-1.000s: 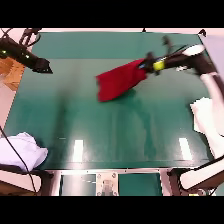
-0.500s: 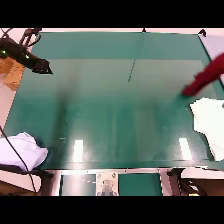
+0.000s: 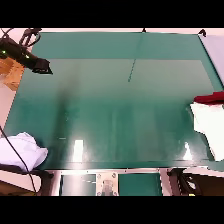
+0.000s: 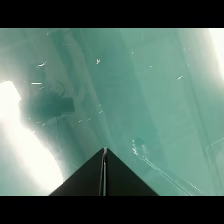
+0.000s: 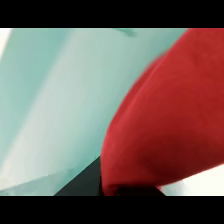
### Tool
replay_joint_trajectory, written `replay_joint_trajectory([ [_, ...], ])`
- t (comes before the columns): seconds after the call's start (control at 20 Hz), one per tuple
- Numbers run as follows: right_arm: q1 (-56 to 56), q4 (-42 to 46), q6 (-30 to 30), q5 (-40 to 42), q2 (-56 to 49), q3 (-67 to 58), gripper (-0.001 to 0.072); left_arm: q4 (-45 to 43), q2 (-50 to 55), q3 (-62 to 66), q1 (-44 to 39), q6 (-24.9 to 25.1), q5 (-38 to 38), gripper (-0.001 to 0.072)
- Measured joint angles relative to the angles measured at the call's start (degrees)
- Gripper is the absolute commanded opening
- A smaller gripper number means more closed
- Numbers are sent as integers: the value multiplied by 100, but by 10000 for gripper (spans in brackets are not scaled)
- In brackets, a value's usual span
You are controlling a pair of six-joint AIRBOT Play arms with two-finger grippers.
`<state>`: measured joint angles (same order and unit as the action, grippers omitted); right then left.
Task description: Fold the shirts.
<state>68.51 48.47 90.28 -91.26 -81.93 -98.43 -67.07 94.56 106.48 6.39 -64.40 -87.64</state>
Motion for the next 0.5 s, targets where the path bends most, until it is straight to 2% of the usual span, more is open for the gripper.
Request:
replay_joint_trajectory([
  [0.2,227,1425,398,-544,125,144,20,2,0,0,0,-4,-4,26],
  [0.3,264,1989,522,-669,138,387,90,2,0,0,0,-7,-4,25],
  [0.35,278,2227,564,-699,142,546,136,2,0,0,0,-9,-4,25],
  [0.45,293,2706,671,-778,142,946,382,2,0,0,0,-11,-7,26],
  [0.5,302,2964,719,-800,144,1178,471,2,0,0,0,-13,-7,26],
])
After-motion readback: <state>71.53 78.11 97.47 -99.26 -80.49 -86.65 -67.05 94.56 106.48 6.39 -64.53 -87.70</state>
